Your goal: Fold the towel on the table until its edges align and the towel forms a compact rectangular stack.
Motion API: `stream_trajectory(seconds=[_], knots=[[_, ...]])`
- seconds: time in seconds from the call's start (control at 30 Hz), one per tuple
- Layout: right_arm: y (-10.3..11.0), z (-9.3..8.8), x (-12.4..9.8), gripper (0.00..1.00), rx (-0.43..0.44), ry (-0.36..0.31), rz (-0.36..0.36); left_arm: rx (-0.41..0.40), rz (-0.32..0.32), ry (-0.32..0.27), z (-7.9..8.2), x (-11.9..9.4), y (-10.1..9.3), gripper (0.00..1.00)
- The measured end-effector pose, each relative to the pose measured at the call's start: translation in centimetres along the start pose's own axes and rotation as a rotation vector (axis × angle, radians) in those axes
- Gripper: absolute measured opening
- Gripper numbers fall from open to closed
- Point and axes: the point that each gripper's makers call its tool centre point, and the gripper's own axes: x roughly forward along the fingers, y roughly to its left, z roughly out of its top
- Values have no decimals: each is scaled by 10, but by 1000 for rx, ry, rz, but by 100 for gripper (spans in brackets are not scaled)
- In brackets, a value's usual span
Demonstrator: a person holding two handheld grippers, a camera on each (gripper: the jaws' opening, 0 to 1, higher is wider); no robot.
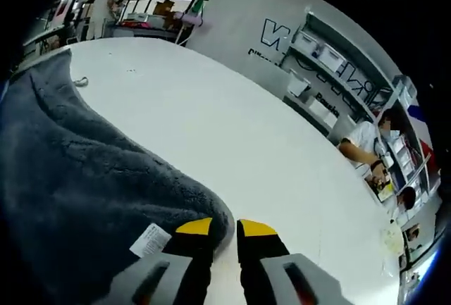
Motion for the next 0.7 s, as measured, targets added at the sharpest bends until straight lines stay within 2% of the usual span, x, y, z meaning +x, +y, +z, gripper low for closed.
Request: stream_trajectory(seconds=[0.07,0.13,0.2,0.3,0.4,0.5,0.6,0.7], knots=[[-4,4,-9,14,32,-33,-6,5,-6,-2,2,-2,-2,99],[-4,13,-25,14,61,-97,5,8,-10,-10,6,-4,-4,99],[0,24,-53,16,102,-181,24,12,-16,-22,10,-7,-5,99],[7,30,-87,19,139,-248,46,17,-23,-35,14,-10,-7,99],[33,34,-147,22,230,-351,112,27,-45,-47,15,-16,-10,99],[68,26,-204,26,284,-412,183,37,-65,-54,14,-21,-14,99],[103,8,-242,30,258,-390,237,39,-77,-60,13,-25,-16,99],[127,-12,-261,36,239,-350,283,46,-91,-59,10,-28,-19,99]])
